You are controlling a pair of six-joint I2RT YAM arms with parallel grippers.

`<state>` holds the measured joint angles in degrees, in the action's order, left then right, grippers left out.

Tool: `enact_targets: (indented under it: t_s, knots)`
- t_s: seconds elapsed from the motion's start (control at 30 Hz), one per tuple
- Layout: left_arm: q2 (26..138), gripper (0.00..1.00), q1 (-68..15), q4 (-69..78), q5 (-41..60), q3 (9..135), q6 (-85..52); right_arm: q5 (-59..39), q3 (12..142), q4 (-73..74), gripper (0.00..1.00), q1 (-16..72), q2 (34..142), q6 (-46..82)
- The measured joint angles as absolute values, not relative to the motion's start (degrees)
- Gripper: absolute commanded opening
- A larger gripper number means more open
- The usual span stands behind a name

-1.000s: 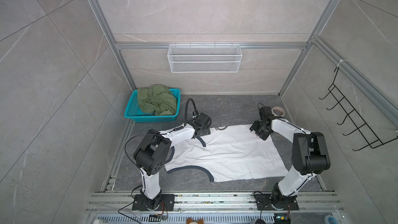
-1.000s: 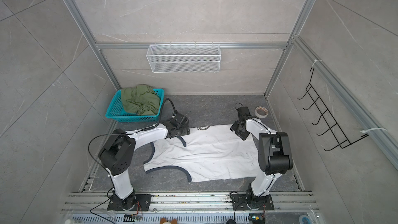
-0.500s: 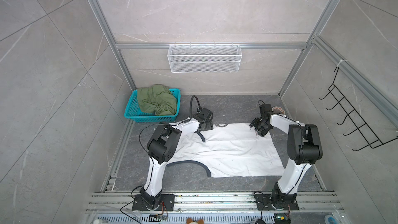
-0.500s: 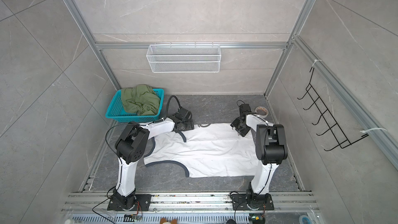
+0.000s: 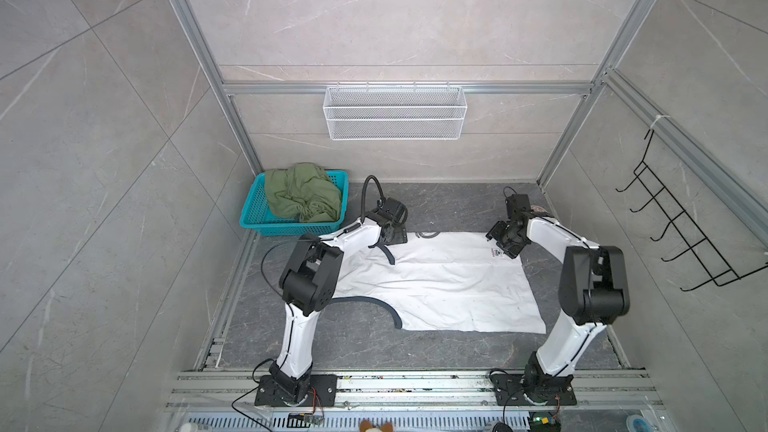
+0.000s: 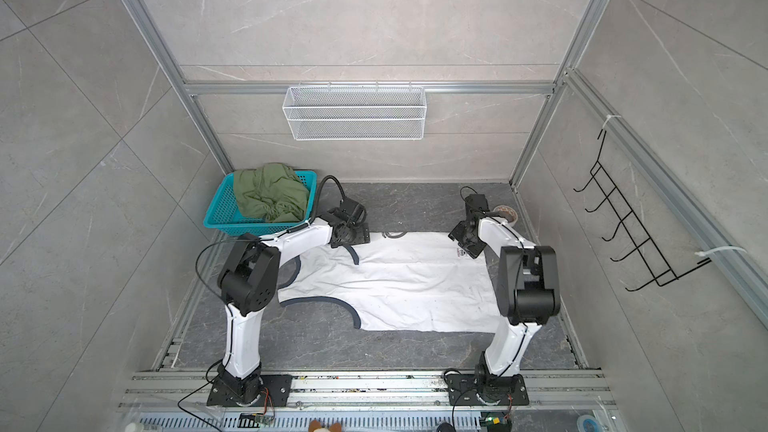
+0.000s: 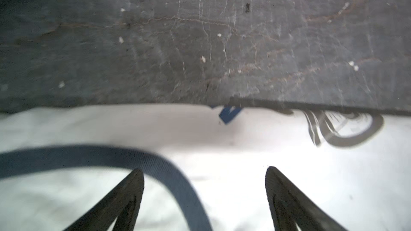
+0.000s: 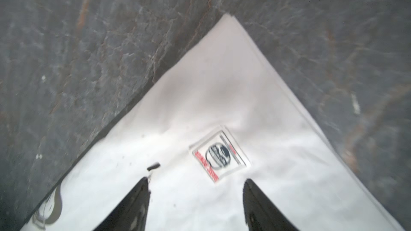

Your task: Fold and stack the tank tops

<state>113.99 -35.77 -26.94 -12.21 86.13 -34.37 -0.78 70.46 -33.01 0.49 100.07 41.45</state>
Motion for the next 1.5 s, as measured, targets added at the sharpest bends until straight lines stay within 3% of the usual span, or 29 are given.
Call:
enact_targets:
  t_s: [0.23,0.6,1.07,1.3,1.5]
  knots:
    - [93.6,0.83,-49.3,-30.5,-12.8,73.4,-31.4,0.4,60.9,-39.5,0.68,2.9,81.5,39.8]
    - [91.3,0.66,-60.3,-37.8,-6.8,60.5,-30.7,3.0,49.5,-50.2,0.68,-1.1,72.7,41.1]
    - [93.1,0.50,-62.4,-33.0,-1.4,54.8,-35.2,-0.5,40.1,-50.2,0.65,-16.8,73.8,42.9]
    - [95.5,0.39,-62.4,-31.3,-1.5,54.6,-35.8,-3.0,37.8,-48.6,0.60,-18.0,76.5,44.6]
    - [95.7,0.31,-62.4,-30.2,-1.7,54.5,-36.0,-4.7,36.8,-46.8,0.49,-18.1,77.6,46.6]
